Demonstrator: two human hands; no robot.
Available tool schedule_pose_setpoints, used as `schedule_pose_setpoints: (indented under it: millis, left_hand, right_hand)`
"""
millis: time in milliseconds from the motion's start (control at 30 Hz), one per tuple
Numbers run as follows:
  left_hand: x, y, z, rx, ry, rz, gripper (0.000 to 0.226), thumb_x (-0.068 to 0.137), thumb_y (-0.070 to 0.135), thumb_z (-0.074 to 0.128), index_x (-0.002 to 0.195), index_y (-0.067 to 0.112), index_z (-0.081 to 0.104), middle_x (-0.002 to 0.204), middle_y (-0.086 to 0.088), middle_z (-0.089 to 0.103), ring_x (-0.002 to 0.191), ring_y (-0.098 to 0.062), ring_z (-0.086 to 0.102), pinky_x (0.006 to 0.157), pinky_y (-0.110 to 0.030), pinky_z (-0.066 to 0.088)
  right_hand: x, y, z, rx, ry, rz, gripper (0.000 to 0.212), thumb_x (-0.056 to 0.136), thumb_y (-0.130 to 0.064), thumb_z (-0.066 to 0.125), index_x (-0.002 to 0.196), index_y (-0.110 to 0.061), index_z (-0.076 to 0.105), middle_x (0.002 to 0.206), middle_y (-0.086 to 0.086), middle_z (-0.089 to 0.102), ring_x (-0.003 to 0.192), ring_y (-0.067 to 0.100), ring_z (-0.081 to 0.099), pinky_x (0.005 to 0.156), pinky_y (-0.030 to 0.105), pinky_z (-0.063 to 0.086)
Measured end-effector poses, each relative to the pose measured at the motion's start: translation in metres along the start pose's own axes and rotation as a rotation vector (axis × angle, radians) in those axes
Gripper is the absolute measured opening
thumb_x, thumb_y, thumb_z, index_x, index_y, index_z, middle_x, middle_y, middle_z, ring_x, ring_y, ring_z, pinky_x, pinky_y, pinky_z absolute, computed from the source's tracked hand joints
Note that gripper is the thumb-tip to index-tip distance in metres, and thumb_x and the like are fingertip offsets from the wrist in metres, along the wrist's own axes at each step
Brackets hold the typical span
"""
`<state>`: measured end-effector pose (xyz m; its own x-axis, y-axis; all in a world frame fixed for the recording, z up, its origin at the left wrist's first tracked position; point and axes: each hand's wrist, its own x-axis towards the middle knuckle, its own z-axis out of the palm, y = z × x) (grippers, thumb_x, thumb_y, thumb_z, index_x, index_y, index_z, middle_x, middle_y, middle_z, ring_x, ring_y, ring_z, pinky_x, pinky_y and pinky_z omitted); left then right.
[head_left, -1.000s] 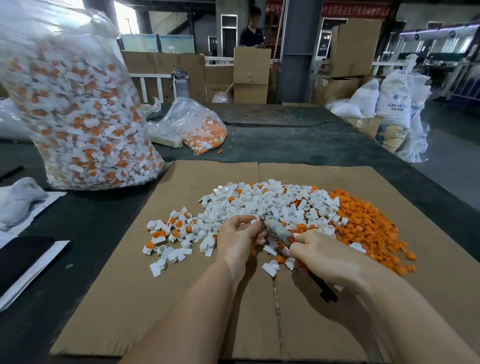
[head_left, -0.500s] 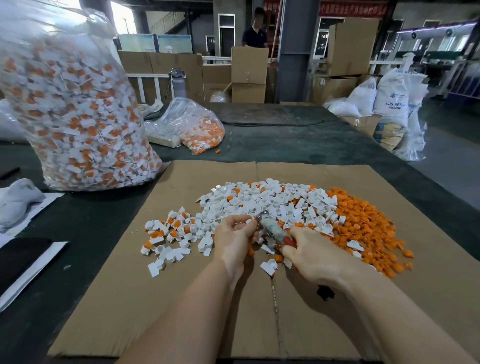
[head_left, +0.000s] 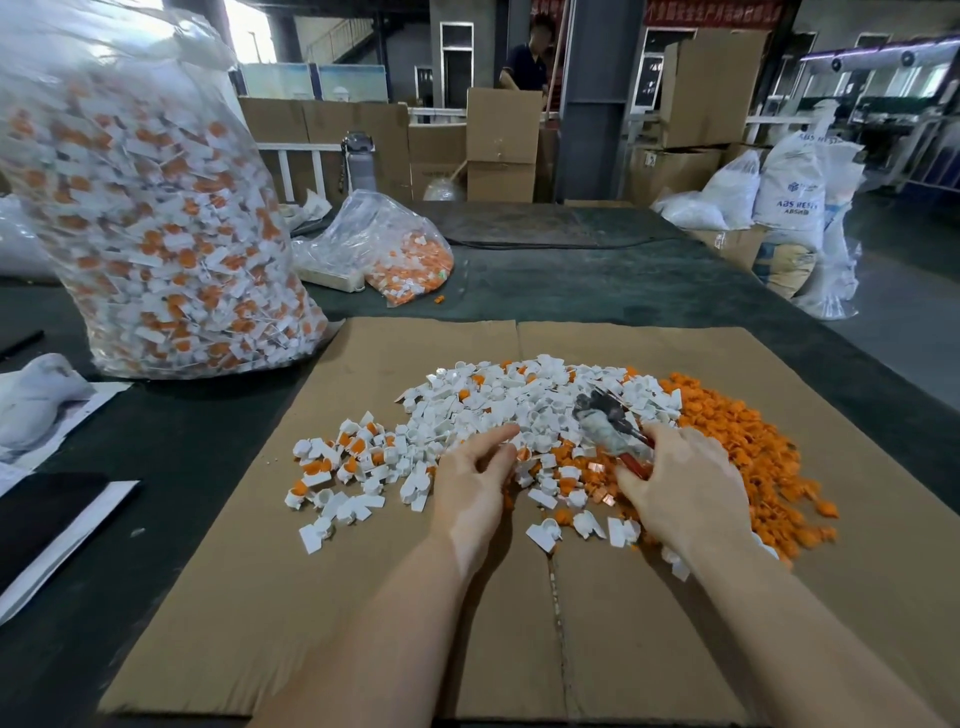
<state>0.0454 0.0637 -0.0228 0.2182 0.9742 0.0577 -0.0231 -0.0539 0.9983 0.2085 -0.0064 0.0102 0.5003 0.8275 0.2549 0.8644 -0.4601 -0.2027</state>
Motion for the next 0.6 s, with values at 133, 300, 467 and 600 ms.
schedule_pose_setpoints:
  millis: [133, 300, 467, 600]
  left_hand:
    - [-0.002, 0.001, -0.001, 0.091, -0.029, 0.029, 0.023, 0.095, 0.017, 0.055, 0.101, 0.037, 0.064, 0.079, 0.035, 0.061, 0.085, 0.024, 0.051, 0.071, 0.008, 0.032]
    - [-0.001, 0.000, -0.001, 0.151, 0.005, 0.077, 0.013, 0.091, 0.015, 0.060, 0.097, 0.026, 0.066, 0.071, 0.024, 0.065, 0.077, 0.018, 0.056, 0.068, 0.003, 0.037]
    - [-0.003, 0.001, 0.002, 0.142, 0.013, 0.062, 0.013, 0.090, 0.014, 0.062, 0.096, 0.021, 0.071, 0.091, 0.014, 0.068, 0.090, 0.003, 0.061, 0.075, -0.002, 0.042]
    - [-0.005, 0.001, 0.002, 0.155, -0.003, 0.066, 0.014, 0.089, 0.012, 0.062, 0.097, 0.014, 0.073, 0.092, 0.002, 0.072, 0.091, -0.009, 0.065, 0.084, -0.020, 0.049]
  right_hand:
    - [0.003, 0.008, 0.011, -0.228, 0.033, -0.027, 0.062, 0.086, -0.065, 0.040, 0.130, -0.021, 0.044, 0.126, 0.002, 0.049, 0.118, 0.021, 0.043, 0.095, 0.032, 0.036]
    - [-0.002, -0.002, 0.010, -0.312, 0.115, -0.048, 0.059, 0.090, -0.058, 0.043, 0.132, -0.017, 0.048, 0.131, 0.011, 0.049, 0.123, 0.029, 0.041, 0.109, 0.050, 0.019]
    - [-0.019, -0.029, 0.024, 0.268, 0.375, -0.476, 0.022, 0.079, -0.001, 0.071, 0.100, -0.004, 0.068, 0.094, 0.011, 0.065, 0.088, 0.027, 0.062, 0.078, 0.039, 0.053]
    - [-0.029, -0.039, 0.032, 0.462, 0.383, -0.542, 0.019, 0.076, 0.005, 0.070, 0.093, -0.005, 0.071, 0.087, 0.007, 0.068, 0.083, 0.024, 0.063, 0.079, 0.026, 0.046]
